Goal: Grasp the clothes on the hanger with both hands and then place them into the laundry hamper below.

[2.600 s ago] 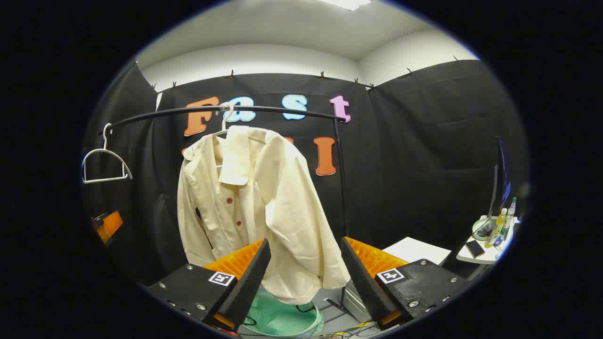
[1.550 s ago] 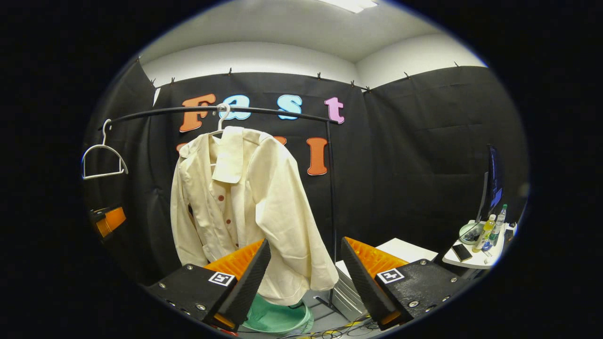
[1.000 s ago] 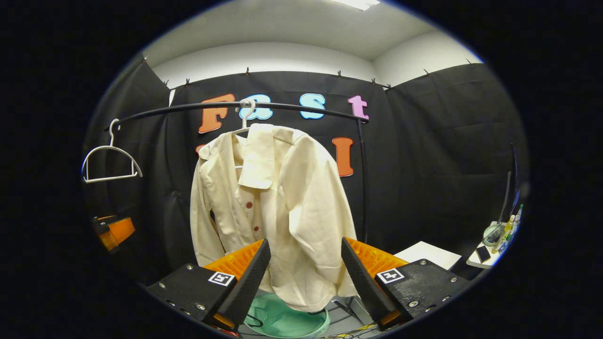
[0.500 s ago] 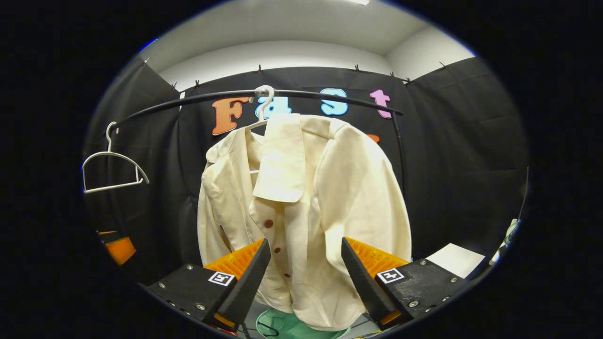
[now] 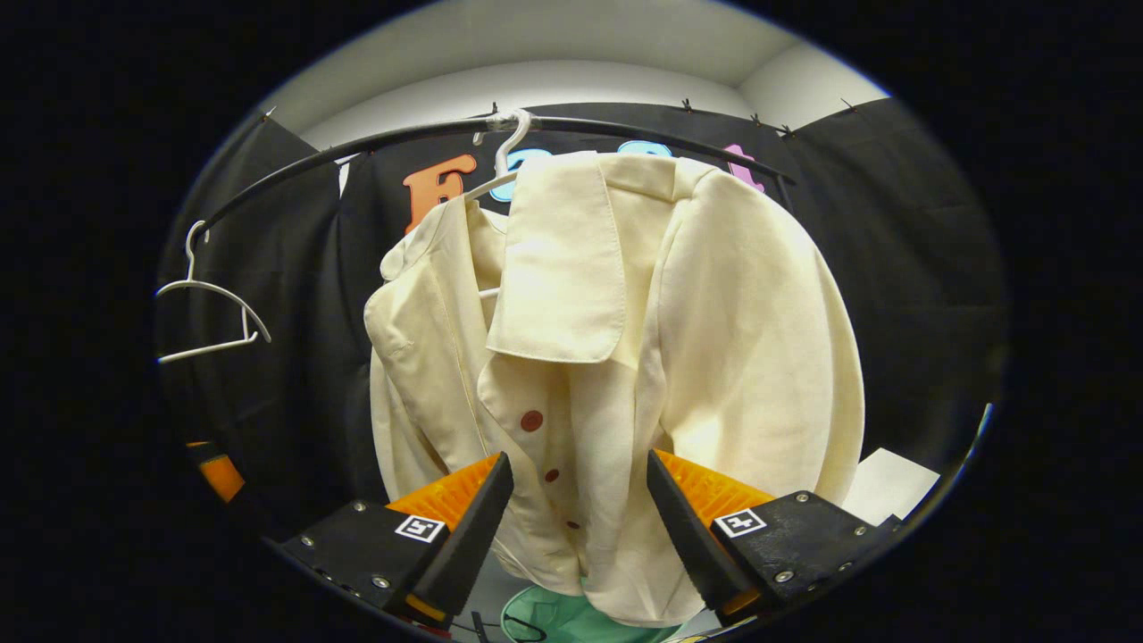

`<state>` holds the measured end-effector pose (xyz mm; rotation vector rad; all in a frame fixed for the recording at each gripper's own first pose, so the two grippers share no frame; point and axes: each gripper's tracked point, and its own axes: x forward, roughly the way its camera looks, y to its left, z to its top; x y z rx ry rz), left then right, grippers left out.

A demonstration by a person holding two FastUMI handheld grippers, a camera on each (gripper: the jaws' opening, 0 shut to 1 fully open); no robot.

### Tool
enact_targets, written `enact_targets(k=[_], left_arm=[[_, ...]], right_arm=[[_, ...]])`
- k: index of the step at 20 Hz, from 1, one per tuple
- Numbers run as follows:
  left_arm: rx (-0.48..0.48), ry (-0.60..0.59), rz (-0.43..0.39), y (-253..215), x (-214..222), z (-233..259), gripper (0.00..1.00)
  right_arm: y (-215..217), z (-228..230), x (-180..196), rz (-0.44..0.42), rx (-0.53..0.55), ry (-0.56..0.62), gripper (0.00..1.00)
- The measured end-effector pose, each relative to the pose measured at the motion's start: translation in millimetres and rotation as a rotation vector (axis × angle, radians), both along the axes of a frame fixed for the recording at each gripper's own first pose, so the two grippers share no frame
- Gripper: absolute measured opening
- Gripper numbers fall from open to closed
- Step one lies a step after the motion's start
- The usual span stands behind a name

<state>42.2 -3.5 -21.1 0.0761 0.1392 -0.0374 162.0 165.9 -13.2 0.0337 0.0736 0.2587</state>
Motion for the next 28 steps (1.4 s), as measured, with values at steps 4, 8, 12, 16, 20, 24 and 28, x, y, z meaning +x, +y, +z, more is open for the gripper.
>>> enact_targets(k=[4,8,12,16,20,24,28], left_arm=[[-0.013,0.009,0.005,0.3,6.4,-2.2,0.97],[-0.007,0.011,0.002,1.8,8.7,-3.6,1.0],[-0.003,0.009,0.0,-2.8,14.3,3.1,0.97],[0.005,0.011,-0.016,-17.2,18.0,8.5,0.97],[-0.012,0.025,-0.053,-41.1,29.4,3.2,0.97],[-0.004,0.021,-0.101,-72.9,40.2,7.6,0.97],[-0.013,0.036,-0.138,-103.5,55.4,0.5,0.97]], right_arm=[[7.6,0.4,14.9,-0.034,-0.009,-0.002,0.94],[12.6,2.2,31.9,-0.068,-0.001,0.007,0.94],[13.2,1.3,49.0,-0.098,-0.026,0.012,0.88],[7.8,1.7,54.4,-0.092,-0.025,0.046,0.55],[-5.8,3.3,40.3,-0.054,-0.005,0.068,0.09],[-17.2,11.7,22.2,-0.012,0.007,0.075,0.01],[-29.4,23.0,7.7,0.017,0.01,0.064,0.01]])
